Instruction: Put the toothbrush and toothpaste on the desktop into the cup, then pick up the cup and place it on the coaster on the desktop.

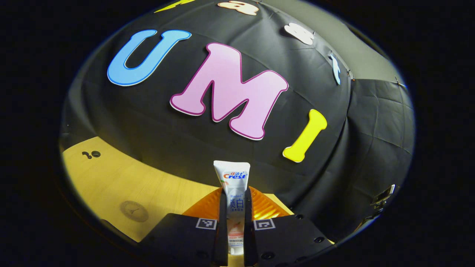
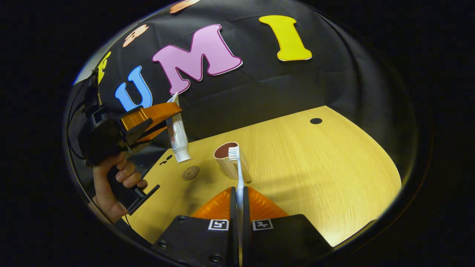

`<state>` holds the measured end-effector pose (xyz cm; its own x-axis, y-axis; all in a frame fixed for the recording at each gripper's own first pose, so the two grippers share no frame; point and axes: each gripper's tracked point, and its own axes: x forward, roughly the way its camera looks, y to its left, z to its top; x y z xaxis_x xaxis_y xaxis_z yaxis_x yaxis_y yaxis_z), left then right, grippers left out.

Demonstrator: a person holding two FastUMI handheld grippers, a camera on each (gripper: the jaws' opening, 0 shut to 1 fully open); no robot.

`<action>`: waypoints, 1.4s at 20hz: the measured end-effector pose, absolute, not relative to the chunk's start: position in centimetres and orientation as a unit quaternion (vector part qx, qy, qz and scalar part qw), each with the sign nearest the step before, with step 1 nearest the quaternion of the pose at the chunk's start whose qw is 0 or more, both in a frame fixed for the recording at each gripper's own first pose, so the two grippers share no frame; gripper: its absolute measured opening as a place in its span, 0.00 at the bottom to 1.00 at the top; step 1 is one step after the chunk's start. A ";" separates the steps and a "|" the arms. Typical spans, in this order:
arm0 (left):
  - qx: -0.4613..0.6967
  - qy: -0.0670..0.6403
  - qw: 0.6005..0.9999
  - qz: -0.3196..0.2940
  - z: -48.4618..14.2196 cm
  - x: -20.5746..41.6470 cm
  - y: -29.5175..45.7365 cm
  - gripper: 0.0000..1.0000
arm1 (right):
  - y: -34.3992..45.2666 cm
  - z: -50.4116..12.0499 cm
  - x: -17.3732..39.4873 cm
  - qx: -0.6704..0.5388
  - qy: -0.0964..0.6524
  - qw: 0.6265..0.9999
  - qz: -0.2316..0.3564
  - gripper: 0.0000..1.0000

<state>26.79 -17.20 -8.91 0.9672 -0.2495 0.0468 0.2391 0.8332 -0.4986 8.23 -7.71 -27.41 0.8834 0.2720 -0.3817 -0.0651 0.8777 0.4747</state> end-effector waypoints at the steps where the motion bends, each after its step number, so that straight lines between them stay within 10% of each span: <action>1: -0.262 0.000 0.957 -0.125 -9.1 27.7 -17.4 0.22 | -8.0 -27.6 8.4 0.230 0.223 0.943 0.089 0.08; 18: -0.209 0.001 0.975 -0.077 -19.1 35.8 -19.3 0.22 | -10.3 -25.4 14.9 0.281 0.146 0.945 0.082 0.08; 28: -0.236 0.040 0.966 -0.094 -22.9 34.7 -20.4 0.40 | -11.2 -21.5 21.1 0.322 0.076 0.940 0.077 0.08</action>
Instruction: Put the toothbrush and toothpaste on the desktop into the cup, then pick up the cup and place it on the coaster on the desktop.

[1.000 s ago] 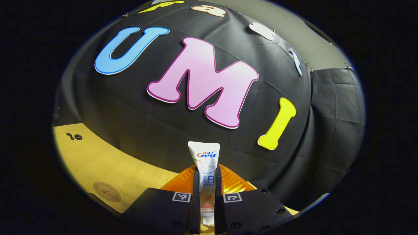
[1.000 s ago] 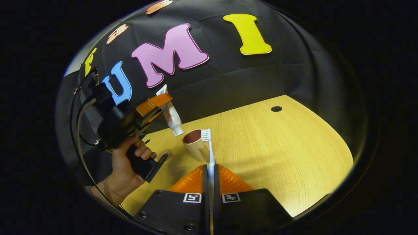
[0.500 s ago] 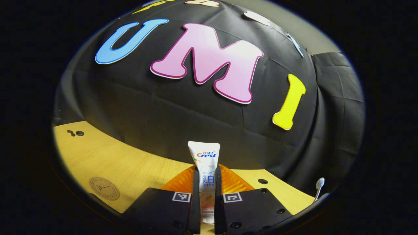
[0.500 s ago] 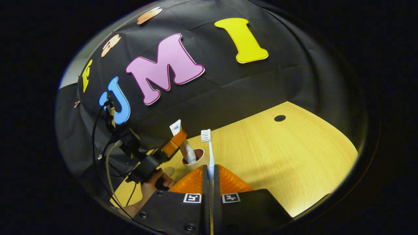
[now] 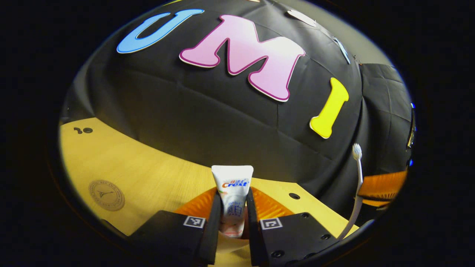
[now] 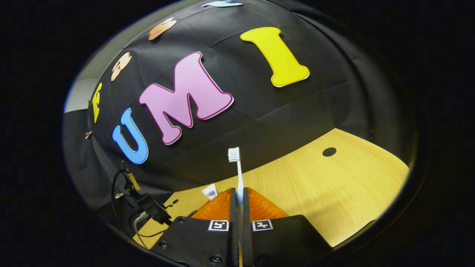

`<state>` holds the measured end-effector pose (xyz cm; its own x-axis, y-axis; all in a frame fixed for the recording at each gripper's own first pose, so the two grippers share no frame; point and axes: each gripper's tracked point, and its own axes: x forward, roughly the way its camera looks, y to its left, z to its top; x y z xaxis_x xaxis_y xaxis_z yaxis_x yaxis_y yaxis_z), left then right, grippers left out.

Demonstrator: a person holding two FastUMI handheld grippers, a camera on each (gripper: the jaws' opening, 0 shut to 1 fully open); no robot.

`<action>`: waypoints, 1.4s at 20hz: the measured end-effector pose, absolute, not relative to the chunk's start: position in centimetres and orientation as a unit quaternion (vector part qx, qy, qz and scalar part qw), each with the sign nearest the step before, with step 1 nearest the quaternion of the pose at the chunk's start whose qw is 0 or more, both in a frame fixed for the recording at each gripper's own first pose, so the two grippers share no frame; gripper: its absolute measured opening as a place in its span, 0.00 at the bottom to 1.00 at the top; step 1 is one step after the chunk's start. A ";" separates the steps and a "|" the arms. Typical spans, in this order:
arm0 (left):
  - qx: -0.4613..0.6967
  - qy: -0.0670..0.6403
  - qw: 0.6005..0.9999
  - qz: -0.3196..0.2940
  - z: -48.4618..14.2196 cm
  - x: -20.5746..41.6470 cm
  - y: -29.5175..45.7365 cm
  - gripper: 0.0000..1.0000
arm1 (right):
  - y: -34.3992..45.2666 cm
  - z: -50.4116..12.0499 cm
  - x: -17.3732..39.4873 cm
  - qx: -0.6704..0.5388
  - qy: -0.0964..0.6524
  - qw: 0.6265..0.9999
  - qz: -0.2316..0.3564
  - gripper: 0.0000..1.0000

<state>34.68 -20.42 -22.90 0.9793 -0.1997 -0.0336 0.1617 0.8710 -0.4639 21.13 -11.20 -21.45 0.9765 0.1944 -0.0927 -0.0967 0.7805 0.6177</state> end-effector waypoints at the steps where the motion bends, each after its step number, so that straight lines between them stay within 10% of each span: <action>1: -0.236 0.037 0.967 -0.093 -22.7 34.3 -20.1 0.41 | -11.3 -21.1 21.8 0.327 0.069 0.940 0.075 0.08; 10: -0.216 0.036 0.972 -0.084 -20.9 30.4 -16.8 0.80 | -9.5 -18.2 26.4 0.365 0.027 0.927 0.082 0.08; 28: -0.211 0.126 0.969 0.019 -26.8 15.6 -5.5 0.73 | -3.4 -25.5 30.3 0.312 0.077 0.944 0.079 0.08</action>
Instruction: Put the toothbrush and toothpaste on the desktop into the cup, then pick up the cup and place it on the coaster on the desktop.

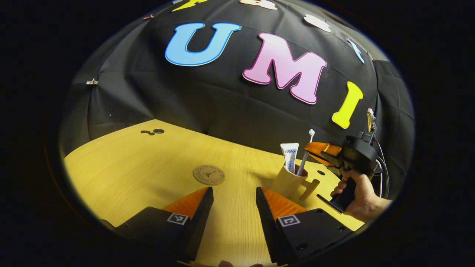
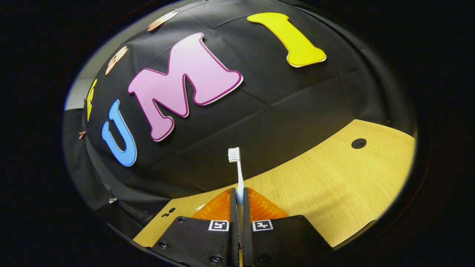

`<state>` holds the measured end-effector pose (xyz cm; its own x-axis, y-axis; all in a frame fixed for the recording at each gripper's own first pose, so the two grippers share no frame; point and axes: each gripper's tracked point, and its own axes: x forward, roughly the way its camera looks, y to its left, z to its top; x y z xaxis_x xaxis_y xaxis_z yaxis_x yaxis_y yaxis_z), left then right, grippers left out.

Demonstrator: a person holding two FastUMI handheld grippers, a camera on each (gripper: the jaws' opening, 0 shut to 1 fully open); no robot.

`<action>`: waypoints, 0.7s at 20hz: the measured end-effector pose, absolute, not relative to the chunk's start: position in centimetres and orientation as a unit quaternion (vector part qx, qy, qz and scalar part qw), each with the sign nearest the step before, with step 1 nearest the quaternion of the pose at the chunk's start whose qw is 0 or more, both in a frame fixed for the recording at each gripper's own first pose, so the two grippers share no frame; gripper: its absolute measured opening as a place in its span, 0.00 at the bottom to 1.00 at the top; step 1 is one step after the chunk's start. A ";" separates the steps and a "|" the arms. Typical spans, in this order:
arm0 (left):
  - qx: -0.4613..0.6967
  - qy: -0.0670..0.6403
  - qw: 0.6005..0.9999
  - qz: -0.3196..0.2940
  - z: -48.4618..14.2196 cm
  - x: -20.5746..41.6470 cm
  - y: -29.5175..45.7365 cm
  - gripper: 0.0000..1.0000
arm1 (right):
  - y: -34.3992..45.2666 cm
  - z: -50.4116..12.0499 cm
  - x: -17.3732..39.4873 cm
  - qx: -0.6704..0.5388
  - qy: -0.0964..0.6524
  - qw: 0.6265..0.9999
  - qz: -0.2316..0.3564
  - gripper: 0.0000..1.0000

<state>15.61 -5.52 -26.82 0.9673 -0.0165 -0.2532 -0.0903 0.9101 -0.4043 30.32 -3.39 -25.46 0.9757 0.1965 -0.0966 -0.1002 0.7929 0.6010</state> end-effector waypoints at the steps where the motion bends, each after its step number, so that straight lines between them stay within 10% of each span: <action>1: -0.210 0.128 0.969 0.020 -27.0 15.6 -5.7 0.72 | -3.3 -25.8 30.3 0.307 0.079 0.945 0.076 0.08; 10: -0.208 0.124 0.970 0.018 -26.9 16.0 -6.3 0.72 | -2.5 -27.3 29.2 0.299 0.088 0.947 0.075 0.11; 14: -0.208 0.124 0.970 0.020 -26.9 15.8 -6.1 0.73 | -2.6 -28.6 28.0 0.296 0.108 0.946 0.076 0.35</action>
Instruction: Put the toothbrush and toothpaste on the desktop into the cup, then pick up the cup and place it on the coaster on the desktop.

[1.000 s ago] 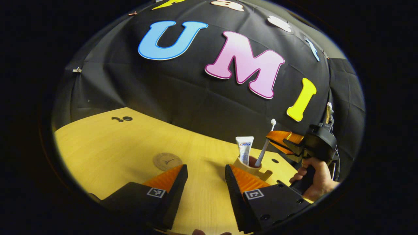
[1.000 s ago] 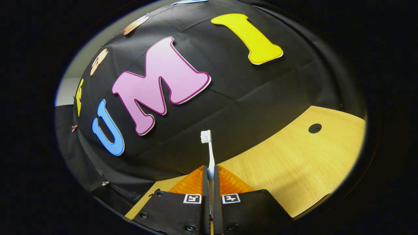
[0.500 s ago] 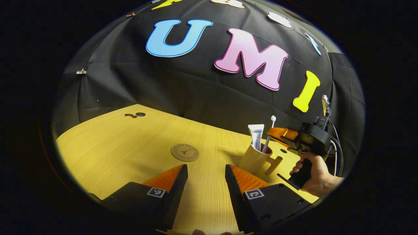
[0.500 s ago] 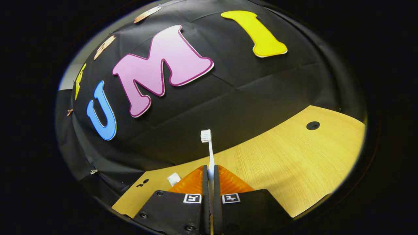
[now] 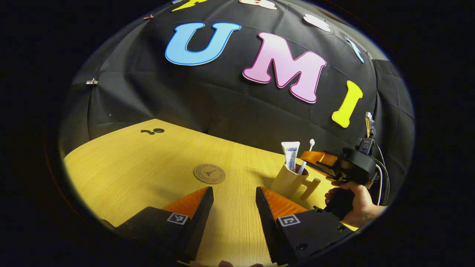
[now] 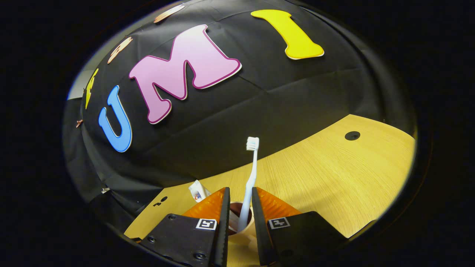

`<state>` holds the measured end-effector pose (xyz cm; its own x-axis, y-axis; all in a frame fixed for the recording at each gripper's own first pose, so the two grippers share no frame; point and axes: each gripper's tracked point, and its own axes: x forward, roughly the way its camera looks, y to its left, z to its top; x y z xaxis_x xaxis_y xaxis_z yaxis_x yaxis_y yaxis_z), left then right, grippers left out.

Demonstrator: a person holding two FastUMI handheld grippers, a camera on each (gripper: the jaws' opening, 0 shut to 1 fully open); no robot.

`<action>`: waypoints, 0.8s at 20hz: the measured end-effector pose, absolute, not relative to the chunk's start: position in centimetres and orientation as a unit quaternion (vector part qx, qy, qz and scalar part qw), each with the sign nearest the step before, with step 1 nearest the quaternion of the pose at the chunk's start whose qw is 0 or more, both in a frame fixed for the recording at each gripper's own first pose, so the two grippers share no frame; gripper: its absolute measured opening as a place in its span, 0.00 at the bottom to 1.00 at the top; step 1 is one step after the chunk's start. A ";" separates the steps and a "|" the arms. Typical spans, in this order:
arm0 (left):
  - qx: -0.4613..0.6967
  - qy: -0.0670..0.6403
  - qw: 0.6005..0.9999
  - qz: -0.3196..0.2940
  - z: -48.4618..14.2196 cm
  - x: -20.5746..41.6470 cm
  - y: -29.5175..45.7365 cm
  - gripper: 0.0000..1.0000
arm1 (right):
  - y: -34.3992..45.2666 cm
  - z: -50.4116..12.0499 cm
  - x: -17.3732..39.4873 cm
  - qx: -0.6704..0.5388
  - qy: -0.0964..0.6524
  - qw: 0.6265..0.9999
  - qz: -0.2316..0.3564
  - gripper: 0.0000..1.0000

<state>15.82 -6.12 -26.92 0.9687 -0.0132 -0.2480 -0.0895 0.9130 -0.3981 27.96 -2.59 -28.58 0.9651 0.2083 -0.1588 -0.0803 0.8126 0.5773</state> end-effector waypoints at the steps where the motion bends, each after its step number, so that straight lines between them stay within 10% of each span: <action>1: -0.208 0.125 0.970 0.020 -27.0 15.7 -6.1 0.72 | -2.7 -28.8 27.6 0.295 0.110 0.946 0.077 0.37; 7: -0.204 0.130 0.970 0.018 -27.5 15.1 -5.7 0.72 | -4.6 -29.4 25.5 0.269 0.142 0.949 0.085 0.33; 9: -0.201 0.132 0.971 0.016 -27.5 15.0 -5.7 0.73 | -6.6 -30.2 24.1 0.233 0.178 0.953 0.081 0.51; 16: -0.173 0.139 0.975 0.010 -26.7 14.5 -5.1 0.72 | -9.4 -30.4 20.1 0.113 0.323 0.927 0.157 0.64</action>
